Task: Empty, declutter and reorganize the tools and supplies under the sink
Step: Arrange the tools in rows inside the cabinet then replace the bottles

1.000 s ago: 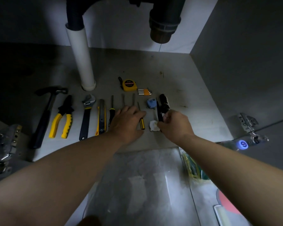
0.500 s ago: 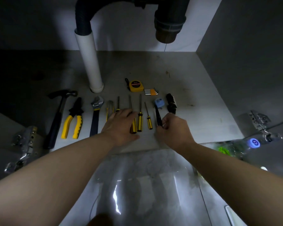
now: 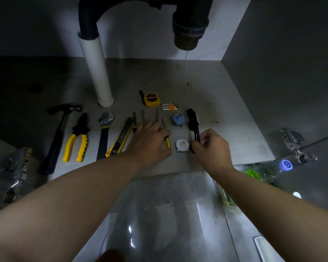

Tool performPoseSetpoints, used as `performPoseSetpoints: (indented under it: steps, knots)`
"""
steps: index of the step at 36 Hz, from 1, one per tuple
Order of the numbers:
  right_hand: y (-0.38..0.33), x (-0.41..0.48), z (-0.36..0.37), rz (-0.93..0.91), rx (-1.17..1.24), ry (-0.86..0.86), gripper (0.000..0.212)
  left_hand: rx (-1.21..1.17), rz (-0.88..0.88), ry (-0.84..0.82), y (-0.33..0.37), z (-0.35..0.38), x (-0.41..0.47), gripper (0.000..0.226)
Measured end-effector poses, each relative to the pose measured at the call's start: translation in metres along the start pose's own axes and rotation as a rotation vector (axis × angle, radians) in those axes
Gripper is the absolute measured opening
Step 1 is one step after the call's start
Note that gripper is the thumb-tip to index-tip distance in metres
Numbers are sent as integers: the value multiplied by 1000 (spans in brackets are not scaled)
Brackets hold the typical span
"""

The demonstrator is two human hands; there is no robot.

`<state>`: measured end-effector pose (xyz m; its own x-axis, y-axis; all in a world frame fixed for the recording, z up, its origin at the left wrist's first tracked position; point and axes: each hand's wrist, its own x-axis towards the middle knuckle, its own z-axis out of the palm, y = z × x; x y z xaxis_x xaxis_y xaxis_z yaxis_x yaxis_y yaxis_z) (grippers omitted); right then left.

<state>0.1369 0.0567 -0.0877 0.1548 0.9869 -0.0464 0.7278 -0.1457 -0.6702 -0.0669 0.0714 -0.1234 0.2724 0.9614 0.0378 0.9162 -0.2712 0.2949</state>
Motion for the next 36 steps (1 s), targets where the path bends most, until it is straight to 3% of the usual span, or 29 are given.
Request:
performPoseSetpoints:
  steps: [13,19,24,28,31,36]
  knots:
    - [4,9,-6,-69,4,-12,20,-63,19,50,54,19,25,26]
    - [7,19,-1,-64,-10,-45,20,-78,6,60,48,16,28,34]
    - [-1,17,17,-94,-5,-109,11,119,-222,169,-11,-11,12,24]
    - [-13,12,34,-129,-32,-144,8,124,-425,40,-47,-26,-17,46]
    - [-19,8,45,-157,-35,-152,8,14,-430,-73,-58,-27,-33,61]
    - [-23,-2,55,-150,-14,-168,6,-19,-461,-83,-60,-29,-38,68]
